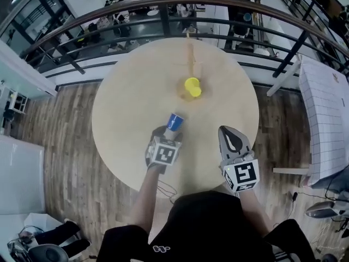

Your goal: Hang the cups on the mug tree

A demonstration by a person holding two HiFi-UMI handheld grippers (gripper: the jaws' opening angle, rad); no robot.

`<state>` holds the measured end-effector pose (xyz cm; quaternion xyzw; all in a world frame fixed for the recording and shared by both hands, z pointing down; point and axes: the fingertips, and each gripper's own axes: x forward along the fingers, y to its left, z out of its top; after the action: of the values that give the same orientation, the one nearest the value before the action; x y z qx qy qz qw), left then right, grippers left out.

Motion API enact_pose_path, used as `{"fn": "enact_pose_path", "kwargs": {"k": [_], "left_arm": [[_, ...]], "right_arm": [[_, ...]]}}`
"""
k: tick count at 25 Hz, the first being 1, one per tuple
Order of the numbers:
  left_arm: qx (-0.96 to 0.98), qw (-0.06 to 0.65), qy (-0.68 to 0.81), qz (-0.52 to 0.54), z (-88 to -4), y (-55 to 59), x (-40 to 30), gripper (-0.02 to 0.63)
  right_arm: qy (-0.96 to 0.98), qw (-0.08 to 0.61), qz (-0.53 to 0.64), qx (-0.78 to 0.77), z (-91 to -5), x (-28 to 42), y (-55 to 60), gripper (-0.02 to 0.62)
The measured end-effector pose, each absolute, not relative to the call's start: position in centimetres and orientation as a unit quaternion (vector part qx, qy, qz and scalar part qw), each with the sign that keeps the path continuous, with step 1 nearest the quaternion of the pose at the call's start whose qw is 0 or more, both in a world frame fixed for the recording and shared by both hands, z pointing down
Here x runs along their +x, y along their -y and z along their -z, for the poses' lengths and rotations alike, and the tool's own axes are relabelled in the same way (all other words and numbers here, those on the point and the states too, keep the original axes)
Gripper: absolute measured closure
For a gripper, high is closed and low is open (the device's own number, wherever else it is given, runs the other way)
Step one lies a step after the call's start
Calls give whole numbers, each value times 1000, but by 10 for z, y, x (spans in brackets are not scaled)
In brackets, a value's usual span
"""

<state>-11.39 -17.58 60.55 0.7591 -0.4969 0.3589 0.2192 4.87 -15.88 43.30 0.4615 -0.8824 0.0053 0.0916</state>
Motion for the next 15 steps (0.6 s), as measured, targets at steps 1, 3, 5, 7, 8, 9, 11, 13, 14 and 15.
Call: {"fn": "enact_pose_path", "kwargs": {"k": [1, 3, 5, 7, 8, 9, 11, 13, 14, 15], "left_arm": [[757, 214, 496, -369, -613, 183, -116, 347], [754, 212, 488, -384, -625, 196, -116, 347], [753, 221, 477, -396, -636, 207, -115, 347], [745, 222, 468, -420, -653, 217, -117, 347], [739, 223, 465, -433, -663, 221, -118, 347], [734, 225, 462, -443, -673, 223, -120, 347], [726, 233, 459, -456, -691, 224, -123, 347], [721, 234, 456, -467, -703, 223, -125, 347], [718, 227, 456, -474, -707, 223, -125, 347], [716, 219, 457, -480, -710, 224, -126, 347]], "right_arm": [[880, 95, -7, 465, -435, 53, 158, 581], [876, 101, -9, 472, -437, 62, 158, 581], [872, 106, -10, 478, -440, 70, 158, 581], [866, 111, -14, 487, -443, 79, 159, 581], [863, 114, -16, 492, -445, 83, 159, 581], [860, 117, -18, 496, -447, 87, 158, 581], [856, 124, -20, 501, -451, 93, 157, 581], [854, 130, -22, 503, -456, 97, 157, 581], [853, 133, -24, 504, -458, 98, 158, 581], [852, 135, -25, 505, -461, 99, 159, 581]]}}
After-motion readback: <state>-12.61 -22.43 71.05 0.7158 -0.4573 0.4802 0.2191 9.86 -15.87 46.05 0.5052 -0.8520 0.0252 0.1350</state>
